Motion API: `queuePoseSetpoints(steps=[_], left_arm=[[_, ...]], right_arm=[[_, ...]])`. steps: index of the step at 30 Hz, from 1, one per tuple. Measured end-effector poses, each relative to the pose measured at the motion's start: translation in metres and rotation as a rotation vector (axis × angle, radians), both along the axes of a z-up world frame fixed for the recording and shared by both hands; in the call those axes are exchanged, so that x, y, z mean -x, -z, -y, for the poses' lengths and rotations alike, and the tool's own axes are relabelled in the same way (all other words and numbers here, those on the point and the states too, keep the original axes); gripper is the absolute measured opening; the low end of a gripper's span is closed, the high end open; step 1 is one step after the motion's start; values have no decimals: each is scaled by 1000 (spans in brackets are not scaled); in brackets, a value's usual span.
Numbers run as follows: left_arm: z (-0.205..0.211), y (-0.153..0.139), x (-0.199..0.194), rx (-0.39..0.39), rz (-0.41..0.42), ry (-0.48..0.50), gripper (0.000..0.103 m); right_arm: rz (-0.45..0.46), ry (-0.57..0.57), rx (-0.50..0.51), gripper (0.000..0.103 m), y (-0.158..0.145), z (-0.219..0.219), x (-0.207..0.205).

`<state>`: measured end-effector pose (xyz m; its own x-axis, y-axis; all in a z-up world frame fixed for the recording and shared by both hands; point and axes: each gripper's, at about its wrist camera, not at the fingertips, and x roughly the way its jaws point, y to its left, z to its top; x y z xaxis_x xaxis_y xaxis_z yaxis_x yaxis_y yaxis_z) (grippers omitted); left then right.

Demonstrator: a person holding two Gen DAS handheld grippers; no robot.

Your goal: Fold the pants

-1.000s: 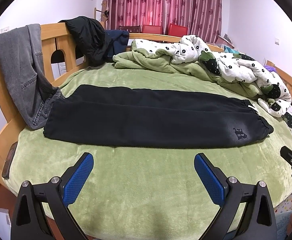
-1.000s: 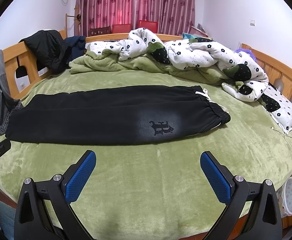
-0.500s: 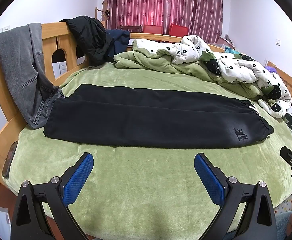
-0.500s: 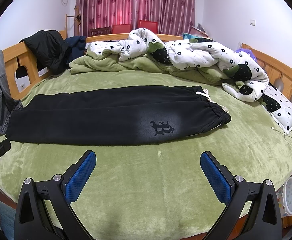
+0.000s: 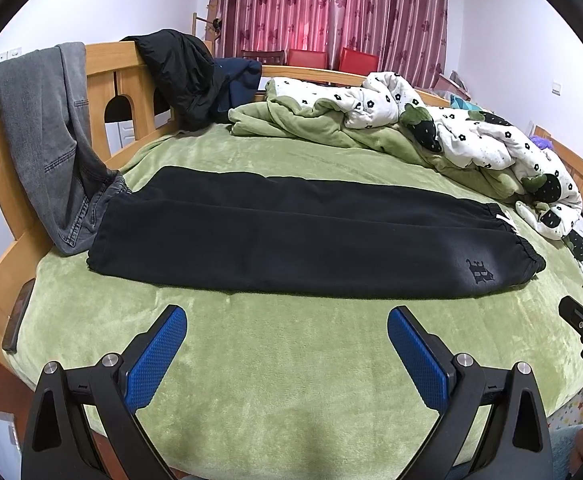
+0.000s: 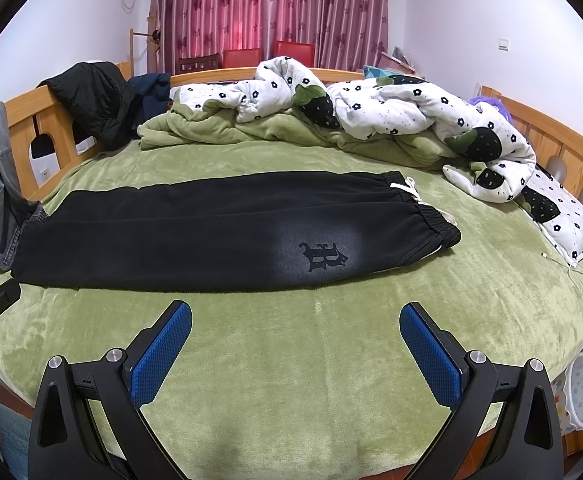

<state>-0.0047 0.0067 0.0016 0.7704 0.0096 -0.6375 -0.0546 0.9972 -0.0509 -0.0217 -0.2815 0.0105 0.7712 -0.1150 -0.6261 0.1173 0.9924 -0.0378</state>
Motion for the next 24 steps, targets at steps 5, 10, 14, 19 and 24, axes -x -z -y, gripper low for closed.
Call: queuePoseSetpoints(steps=[5, 10, 14, 19, 24], left_arm=[[0, 1, 0, -2, 4, -4, 101], [2, 1, 2, 14, 12, -5, 101], [-2, -5, 4, 34, 44, -14, 101], [-21, -14, -1, 128, 57, -40, 101], [-55, -18, -18, 116, 57, -127, 100]], right_arm=[[0, 1, -1, 102, 0, 0, 0], [6, -1, -8, 102, 0, 0, 1], [49, -1, -35, 102, -6, -2, 4], [109, 0, -102, 102, -22, 9, 7], [131, 10, -5, 102, -32, 26, -4]])
